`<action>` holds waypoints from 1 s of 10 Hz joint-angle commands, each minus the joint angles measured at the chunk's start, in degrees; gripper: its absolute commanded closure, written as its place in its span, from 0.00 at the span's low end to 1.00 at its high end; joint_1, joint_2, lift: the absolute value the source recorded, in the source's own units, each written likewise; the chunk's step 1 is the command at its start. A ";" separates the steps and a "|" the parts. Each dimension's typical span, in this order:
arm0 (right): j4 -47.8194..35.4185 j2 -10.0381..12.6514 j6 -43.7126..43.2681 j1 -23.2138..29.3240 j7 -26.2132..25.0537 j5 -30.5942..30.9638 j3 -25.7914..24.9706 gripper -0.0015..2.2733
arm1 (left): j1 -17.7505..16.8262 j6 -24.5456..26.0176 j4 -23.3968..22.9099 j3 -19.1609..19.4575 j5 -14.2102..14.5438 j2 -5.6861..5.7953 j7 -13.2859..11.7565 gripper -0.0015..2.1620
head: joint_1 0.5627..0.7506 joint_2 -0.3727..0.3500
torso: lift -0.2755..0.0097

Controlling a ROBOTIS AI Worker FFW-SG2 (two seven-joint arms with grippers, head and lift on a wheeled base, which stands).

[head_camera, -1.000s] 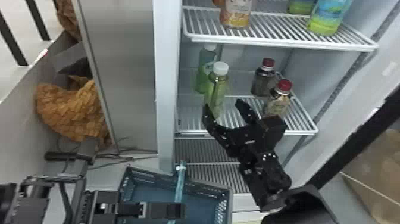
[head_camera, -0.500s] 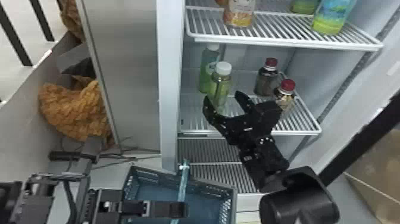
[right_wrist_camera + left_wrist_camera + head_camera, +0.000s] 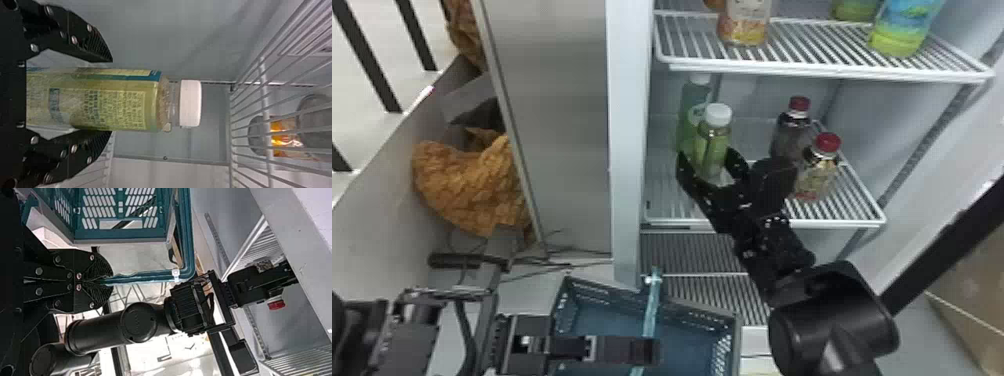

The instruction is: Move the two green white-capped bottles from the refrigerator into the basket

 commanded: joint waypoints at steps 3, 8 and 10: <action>-2.13 -0.09 2.49 1.40 -0.84 0.04 -0.96 0.40 | -0.01 0.03 0.00 0.05 0.00 0.18 0.09 0.54 | 0.70 0.34 | 0.04; -11.97 -1.05 2.63 6.32 -0.66 -1.90 -1.53 0.40 | -0.01 0.03 0.00 0.05 0.11 0.18 0.09 0.54 | 0.70 0.32 | 0.04; -17.88 -1.76 5.58 9.55 0.66 -2.93 -2.22 0.40 | 0.14 0.03 0.00 0.05 0.11 0.18 0.09 0.54 | 0.70 0.33 | 0.04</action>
